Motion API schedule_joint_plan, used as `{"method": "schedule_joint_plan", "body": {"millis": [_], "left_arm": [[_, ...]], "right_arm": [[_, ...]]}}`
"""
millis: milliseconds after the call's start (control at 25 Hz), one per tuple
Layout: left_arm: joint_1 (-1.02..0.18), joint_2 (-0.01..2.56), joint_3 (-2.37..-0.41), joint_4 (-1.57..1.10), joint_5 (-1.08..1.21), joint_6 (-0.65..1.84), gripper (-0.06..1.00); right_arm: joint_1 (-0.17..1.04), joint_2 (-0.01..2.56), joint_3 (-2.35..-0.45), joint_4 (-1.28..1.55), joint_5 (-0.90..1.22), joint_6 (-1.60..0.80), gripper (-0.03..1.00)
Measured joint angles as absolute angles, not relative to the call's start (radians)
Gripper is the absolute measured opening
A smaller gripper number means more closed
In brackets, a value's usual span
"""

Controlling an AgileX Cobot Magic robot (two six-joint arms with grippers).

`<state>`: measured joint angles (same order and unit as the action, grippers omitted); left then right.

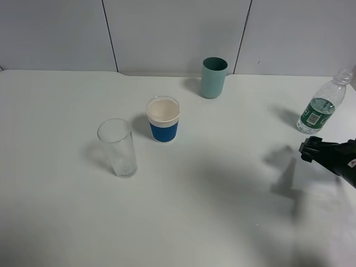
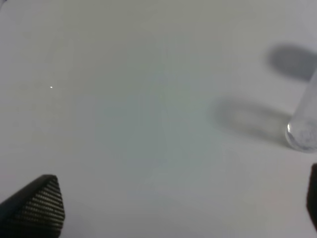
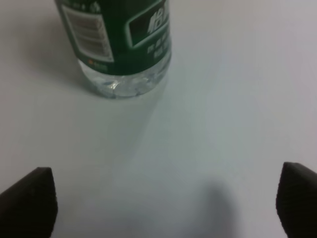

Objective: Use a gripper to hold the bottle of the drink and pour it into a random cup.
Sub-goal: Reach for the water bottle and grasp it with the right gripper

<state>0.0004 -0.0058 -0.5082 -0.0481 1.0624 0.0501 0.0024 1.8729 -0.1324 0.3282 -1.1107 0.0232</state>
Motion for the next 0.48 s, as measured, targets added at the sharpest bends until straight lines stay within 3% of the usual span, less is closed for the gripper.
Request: {"method": "schedule_joint_plan", "body": {"millis": [480], "left_arm": [[0.0,-0.006,-0.508,-0.048,1.062,0.05,0.99]], "right_arm": [[0.002,1.893,-0.273,0.303,-1.071,-0.055,0.87]]}}
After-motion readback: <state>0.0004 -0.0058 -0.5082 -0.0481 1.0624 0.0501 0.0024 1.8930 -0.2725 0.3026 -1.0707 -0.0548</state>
